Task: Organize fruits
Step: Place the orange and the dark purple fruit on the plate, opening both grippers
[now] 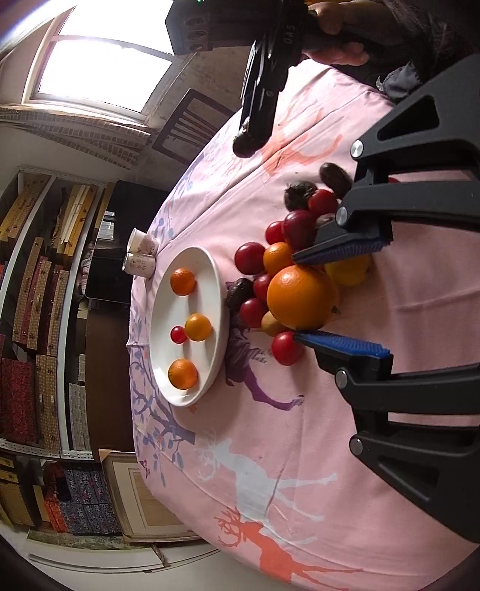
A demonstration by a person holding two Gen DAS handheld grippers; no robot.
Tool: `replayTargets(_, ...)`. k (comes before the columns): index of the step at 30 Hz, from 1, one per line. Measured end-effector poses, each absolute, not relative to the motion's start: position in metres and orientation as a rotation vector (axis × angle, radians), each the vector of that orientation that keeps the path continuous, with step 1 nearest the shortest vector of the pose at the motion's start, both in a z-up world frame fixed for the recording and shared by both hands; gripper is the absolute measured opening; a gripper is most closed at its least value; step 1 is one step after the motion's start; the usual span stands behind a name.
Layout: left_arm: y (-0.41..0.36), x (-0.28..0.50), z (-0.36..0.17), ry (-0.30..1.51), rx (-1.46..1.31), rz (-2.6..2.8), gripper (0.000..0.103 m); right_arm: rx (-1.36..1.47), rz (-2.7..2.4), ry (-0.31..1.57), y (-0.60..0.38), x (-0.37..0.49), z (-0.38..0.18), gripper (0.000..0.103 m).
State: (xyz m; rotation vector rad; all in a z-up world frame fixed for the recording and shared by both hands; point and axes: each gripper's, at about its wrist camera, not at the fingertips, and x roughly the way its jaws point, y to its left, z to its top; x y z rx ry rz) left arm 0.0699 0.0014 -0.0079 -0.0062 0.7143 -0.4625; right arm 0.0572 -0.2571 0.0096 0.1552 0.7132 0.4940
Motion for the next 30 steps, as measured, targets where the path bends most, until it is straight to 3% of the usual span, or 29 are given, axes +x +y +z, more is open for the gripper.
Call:
replayTargets(7,-0.015,0.152,0.004,0.713,0.016,-0.422,0.035,0.181,0.429,0.711,-0.259,0.135,0.018,0.046)
replayTargets(15,-0.035,0.237,-0.019,0.787,0.062,-0.368,0.036,0.209,0.397,0.763,-0.245,0.207,-0.003,0.047)
replayTargets(16,-0.035,0.245,-0.023,0.797,0.057,-0.354,0.038,0.213,0.395,0.766,-0.244,0.213,-0.006,0.048)
replayTargets(17,-0.034,0.251,-0.026,0.801,0.049,-0.348,0.046,0.225,0.388,0.765,-0.245,0.217,-0.007,0.048)
replayTargets(18,-0.031,0.253,-0.026,0.795,0.036,-0.34,0.059,0.242,0.386,0.763,-0.246,0.219,-0.008,0.055)
replayTargets(20,-0.024,0.246,-0.022,0.755,0.014,-0.32,0.073,0.265,0.391,0.739,-0.25,0.214,-0.008,0.06)
replayTargets(30,-0.013,0.138,-0.021,0.753,0.069,-0.46,0.081,0.29,0.363,0.744,-0.279,0.144,-0.029,0.064)
